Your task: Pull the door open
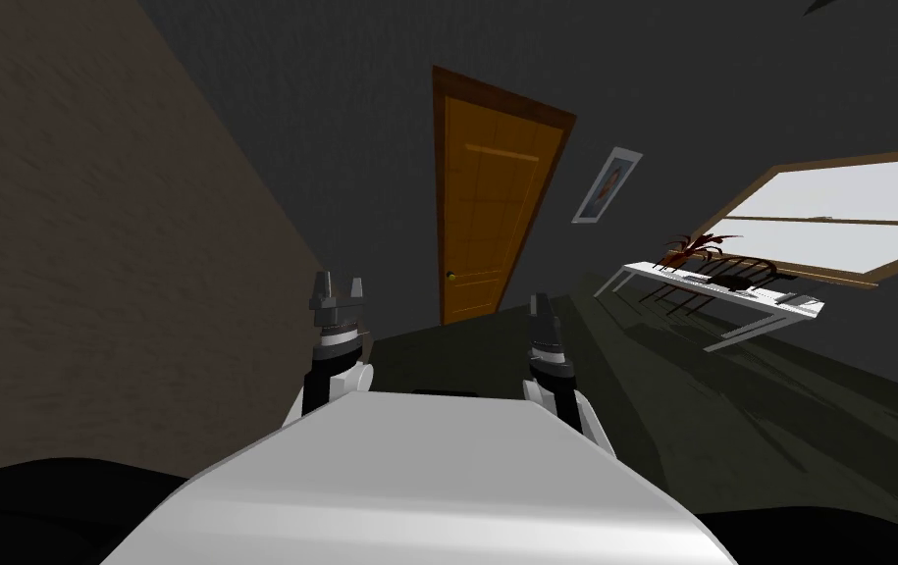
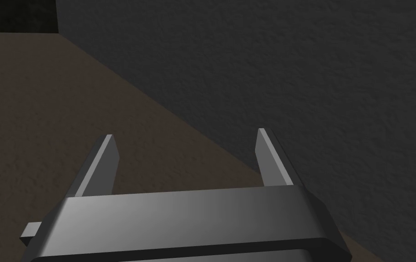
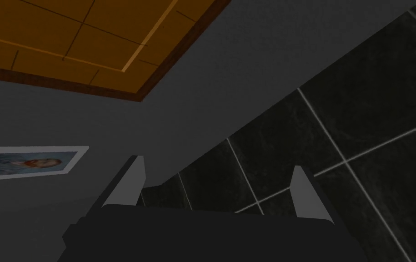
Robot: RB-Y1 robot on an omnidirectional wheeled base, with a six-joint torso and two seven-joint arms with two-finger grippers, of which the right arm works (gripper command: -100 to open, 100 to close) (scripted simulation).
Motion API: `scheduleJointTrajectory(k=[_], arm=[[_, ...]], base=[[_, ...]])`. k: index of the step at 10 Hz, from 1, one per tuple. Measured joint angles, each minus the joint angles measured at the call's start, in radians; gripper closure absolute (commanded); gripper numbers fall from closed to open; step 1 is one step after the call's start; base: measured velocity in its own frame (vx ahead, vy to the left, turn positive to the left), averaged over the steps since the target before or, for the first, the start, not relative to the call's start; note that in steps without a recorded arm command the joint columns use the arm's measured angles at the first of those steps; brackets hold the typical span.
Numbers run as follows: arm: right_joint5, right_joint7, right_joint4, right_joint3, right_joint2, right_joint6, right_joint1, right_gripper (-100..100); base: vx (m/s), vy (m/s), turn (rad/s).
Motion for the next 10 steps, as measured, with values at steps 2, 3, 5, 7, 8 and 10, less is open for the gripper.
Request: scheduleJointTrajectory(k=[2,3,5,7,8,10], arm=[[0.016,0.035,0.052,-0.007,-0.012,-0.016,-0.012,-100],[0.024,0.050,0.072,-0.005,-0.014,-0.024,-0.010,-100],[0.045,0.092,0.123,-0.004,-0.020,-0.040,-0.018,-100],[0.060,0.122,0.160,-0.006,-0.028,-0.046,-0.027,-100],[0.068,0.137,0.181,-0.006,-0.029,-0.054,-0.027,-100],[0.082,0.169,0.227,-0.007,-0.034,-0.073,-0.034,-100]], base=[[0.131,0.066,0.002],[0.149,0.102,0.005],[0.137,0.070,-0.001],[0.096,0.054,0.001],[0.100,0.049,0.001],[0.107,0.052,0.001]])
